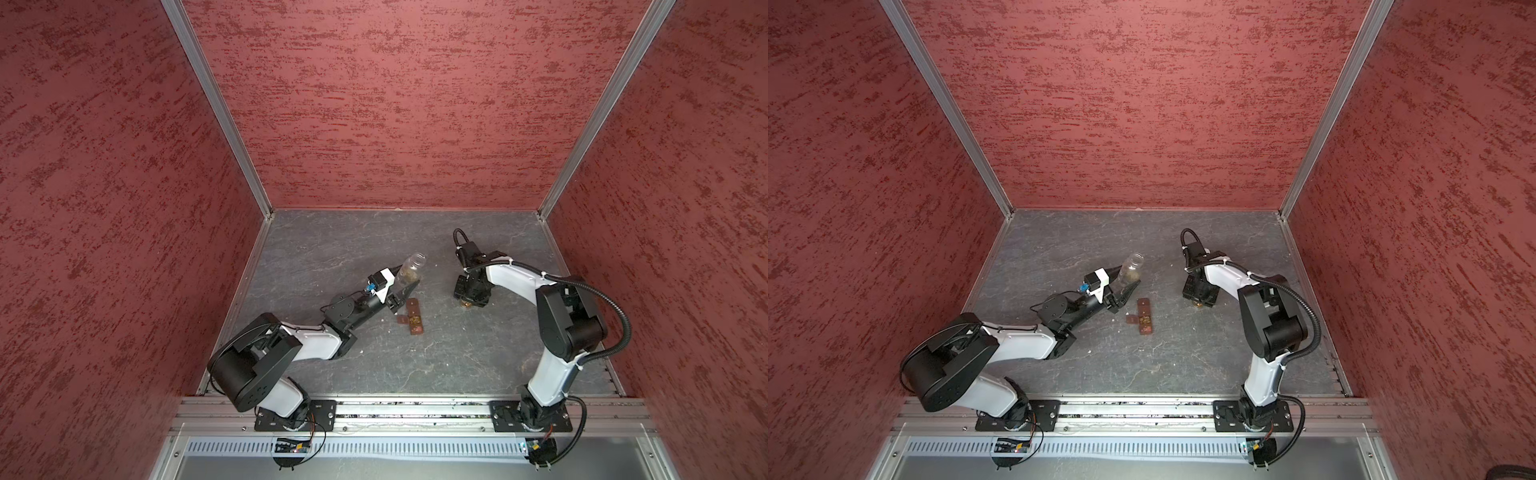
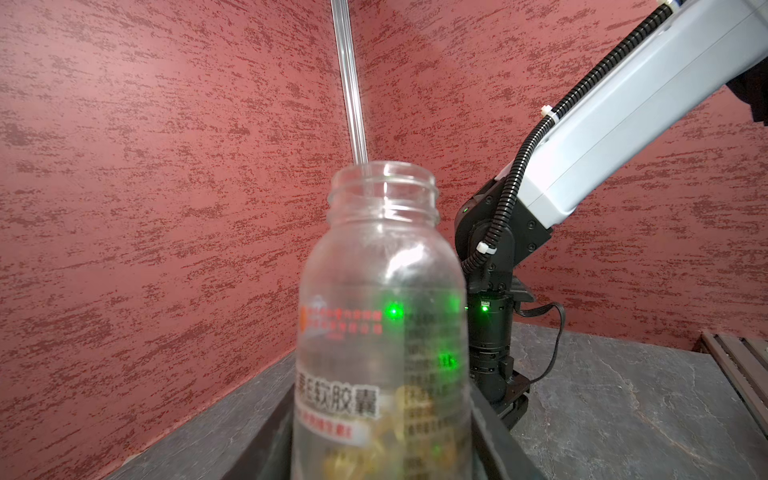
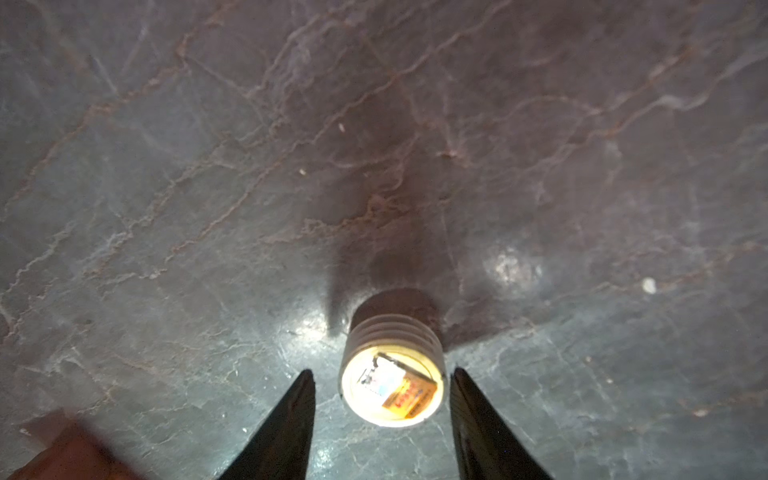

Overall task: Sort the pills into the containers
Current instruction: 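Lower the right gripper over the silver cap and grasp it, then lift the silver cap and carry it over the bottle held by the left gripper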

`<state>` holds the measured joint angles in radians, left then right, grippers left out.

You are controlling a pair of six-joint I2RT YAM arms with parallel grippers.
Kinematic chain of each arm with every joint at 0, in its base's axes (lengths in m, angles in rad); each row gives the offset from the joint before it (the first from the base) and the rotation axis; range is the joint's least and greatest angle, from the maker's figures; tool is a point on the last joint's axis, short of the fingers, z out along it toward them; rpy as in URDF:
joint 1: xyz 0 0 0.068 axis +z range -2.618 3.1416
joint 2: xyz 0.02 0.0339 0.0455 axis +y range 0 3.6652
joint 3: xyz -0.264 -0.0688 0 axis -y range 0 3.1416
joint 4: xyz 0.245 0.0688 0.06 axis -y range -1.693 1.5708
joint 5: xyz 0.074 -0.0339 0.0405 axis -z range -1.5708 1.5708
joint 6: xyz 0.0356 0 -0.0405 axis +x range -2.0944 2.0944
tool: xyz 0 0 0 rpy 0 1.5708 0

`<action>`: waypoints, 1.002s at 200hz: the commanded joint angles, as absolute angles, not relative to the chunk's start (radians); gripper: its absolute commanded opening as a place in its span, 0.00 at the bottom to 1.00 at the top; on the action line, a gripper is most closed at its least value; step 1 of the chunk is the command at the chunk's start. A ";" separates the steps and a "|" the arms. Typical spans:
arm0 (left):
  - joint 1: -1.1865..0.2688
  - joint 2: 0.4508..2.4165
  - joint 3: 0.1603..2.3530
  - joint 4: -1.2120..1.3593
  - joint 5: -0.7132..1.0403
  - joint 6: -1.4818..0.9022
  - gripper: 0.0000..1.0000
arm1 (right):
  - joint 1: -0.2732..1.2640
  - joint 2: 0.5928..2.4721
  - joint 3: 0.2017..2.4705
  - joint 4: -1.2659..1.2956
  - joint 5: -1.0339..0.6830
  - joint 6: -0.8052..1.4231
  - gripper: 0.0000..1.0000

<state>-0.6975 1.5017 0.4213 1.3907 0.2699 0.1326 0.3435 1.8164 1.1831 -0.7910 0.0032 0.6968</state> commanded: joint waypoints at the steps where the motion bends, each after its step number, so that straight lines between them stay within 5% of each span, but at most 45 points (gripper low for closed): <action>1: -0.699 1.509 0.410 1.411 0.280 0.147 0.00 | 0.334 1.830 1.200 -0.810 0.000 0.690 0.54; 200: -0.699 1.524 0.410 1.413 0.279 0.159 0.00 | 0.331 1.775 1.263 -0.906 -0.034 0.641 0.40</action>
<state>-0.6975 1.5070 0.4206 1.3918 0.2718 0.1474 0.3363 1.8465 1.2068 -0.8417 -0.0162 0.6617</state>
